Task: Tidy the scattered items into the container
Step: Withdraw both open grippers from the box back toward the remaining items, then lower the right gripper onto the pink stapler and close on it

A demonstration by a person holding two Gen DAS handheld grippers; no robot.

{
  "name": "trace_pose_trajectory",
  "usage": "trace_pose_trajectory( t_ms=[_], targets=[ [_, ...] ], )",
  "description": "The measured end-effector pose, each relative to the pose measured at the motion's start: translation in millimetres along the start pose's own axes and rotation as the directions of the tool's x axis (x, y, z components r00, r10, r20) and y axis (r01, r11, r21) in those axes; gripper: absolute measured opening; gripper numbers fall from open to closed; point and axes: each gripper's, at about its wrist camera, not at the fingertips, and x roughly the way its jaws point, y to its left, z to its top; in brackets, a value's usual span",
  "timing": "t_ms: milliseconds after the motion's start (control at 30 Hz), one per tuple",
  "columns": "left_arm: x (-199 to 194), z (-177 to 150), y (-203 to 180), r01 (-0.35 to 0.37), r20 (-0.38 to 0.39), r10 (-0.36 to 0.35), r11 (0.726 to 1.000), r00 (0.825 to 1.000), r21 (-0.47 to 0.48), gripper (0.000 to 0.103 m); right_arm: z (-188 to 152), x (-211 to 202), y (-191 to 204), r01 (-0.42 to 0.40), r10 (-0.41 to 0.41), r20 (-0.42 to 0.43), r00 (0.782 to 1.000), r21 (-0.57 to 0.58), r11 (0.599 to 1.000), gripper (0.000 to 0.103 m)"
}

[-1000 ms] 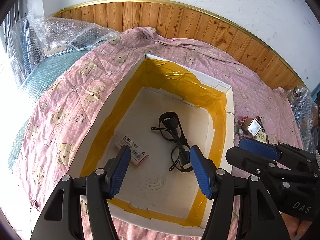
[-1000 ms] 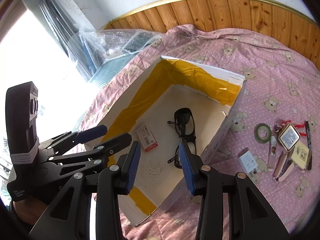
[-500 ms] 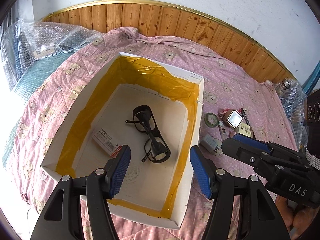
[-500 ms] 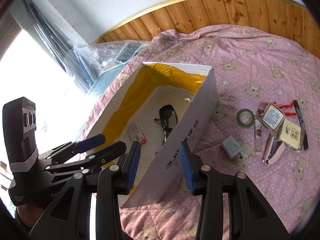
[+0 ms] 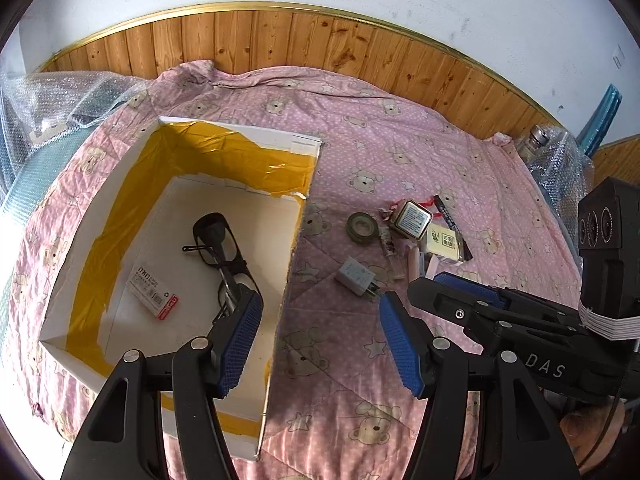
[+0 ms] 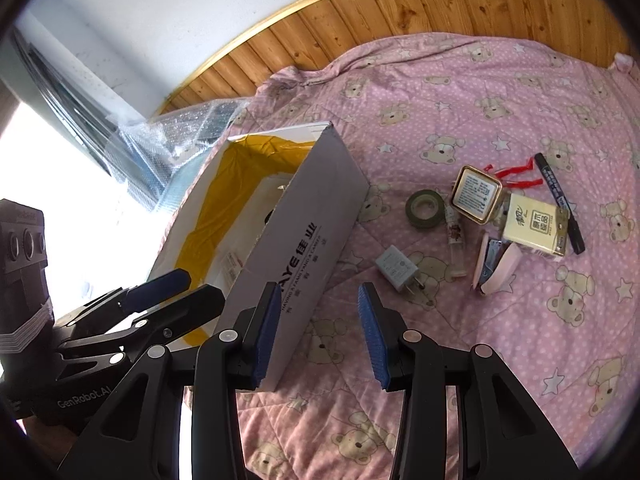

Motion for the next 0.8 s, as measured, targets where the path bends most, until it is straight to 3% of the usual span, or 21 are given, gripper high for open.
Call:
trace_pose_trajectory(
  t_ms=[800],
  targets=[
    [54.3, -5.6, -62.1, 0.030, -0.100, -0.022, 0.996, 0.995, 0.082, 0.063, -20.6, -5.7, -90.6, 0.052, -0.050, -0.022, 0.999, 0.161, 0.986, 0.043]
  ],
)
